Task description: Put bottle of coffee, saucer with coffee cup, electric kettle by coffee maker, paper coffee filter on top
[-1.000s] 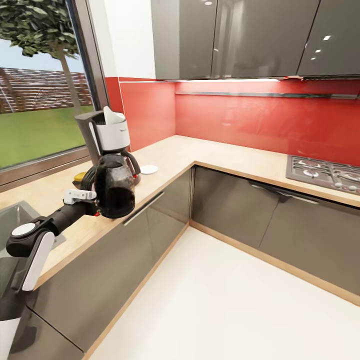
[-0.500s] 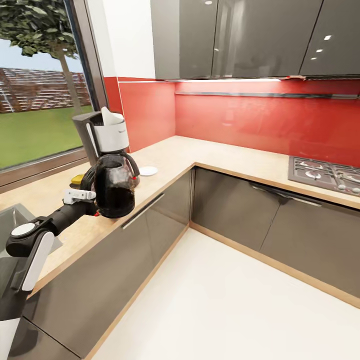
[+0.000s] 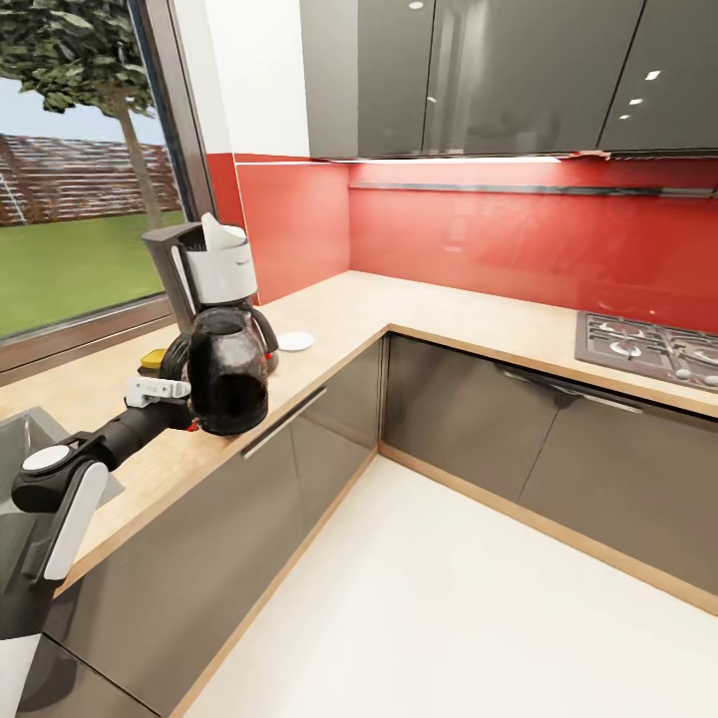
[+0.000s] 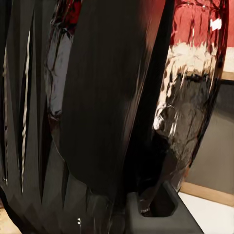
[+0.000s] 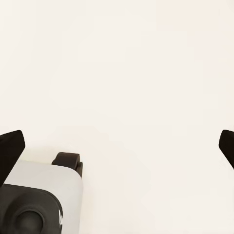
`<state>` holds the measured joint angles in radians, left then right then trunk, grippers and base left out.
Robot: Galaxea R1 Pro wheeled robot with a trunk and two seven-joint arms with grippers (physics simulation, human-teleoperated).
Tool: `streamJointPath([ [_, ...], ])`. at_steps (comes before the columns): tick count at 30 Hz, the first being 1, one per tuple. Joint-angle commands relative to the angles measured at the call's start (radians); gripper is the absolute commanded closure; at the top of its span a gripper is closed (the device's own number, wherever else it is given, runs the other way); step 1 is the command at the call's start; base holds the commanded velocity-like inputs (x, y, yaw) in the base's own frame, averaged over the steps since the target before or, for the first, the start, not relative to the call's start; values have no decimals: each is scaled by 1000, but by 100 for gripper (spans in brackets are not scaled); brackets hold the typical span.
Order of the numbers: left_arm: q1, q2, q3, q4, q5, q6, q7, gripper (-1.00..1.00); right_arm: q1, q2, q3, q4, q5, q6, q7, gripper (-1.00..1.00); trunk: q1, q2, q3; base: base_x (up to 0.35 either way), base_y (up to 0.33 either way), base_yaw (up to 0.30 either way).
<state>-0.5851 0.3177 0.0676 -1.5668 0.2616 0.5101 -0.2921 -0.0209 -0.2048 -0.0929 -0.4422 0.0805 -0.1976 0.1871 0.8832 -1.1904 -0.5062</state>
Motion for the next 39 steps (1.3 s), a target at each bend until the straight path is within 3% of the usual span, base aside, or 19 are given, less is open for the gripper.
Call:
streamJointPath([
  [1, -1, 0, 3, -1, 10, 8, -2, 100, -1, 1, -8, 0, 8, -3, 8, -100, 0, -1, -1, 0, 0, 0],
  [16, -1, 0, 27, 0, 9, 7, -2, 100, -1, 1, -8, 0, 8, -3, 8, -100, 0, -1, -1, 0, 0, 0],
  [39, -1, 0, 29, 1, 8, 8, -2, 100, -1, 1, -8, 0, 8, -3, 8, -100, 8, -15, -7, 0, 0, 0],
])
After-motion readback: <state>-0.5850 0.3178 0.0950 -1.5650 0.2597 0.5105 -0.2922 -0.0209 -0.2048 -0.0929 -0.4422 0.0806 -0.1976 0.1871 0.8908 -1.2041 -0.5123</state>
